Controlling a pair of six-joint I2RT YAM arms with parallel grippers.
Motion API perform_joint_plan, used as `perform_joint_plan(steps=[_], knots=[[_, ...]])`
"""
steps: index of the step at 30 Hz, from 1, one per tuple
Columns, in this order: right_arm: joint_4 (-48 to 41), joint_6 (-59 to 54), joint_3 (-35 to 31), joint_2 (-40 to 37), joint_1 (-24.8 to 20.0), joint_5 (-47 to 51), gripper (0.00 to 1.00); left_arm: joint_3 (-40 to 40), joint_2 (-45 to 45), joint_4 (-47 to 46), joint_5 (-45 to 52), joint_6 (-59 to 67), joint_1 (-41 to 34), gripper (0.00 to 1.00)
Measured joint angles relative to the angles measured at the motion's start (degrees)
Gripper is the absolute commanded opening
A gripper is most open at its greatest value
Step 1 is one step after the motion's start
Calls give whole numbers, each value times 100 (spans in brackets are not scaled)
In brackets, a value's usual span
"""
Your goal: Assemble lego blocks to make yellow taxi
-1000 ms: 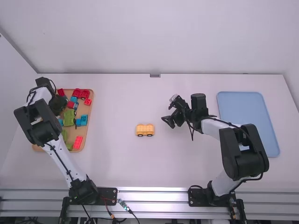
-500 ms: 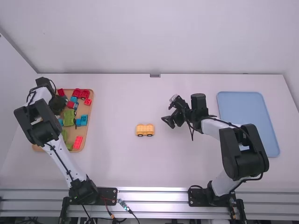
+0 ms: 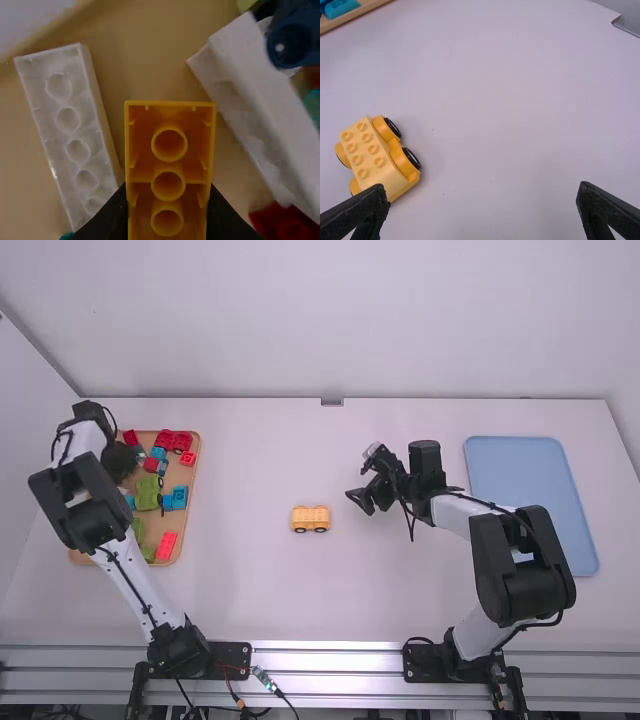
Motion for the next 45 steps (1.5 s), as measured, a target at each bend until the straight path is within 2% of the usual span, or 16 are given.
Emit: perform_joint_plan(steps=[9,17,21,31,35,40,45], knots=[[442,562,0,-2,0,-17,99,1309,-11,-1174,-107,640,-367,2],[509,1038,0,-258,0,-15,99,1217,-267,-1241,-562,614,-1259,2],[426,1104,2,-459,0,-28,99,785,-702,-973,-616,708,-1679,2],[514,1169,0,-734,0,-461,99,-1283,-2708,236,-334,1379,-3016,2],[820,1357,0,-739,0,-769,99,-2184,-3421,654,396,1779,-3383,2],[1108,1578,0,-737,0,-1106,99,-3250,-4127,1093,1707,2446,-3451,2],[1399,1729,2,-739,0,-1589,99,-4103,-4566,1419,2492,2870,-3451,2]])
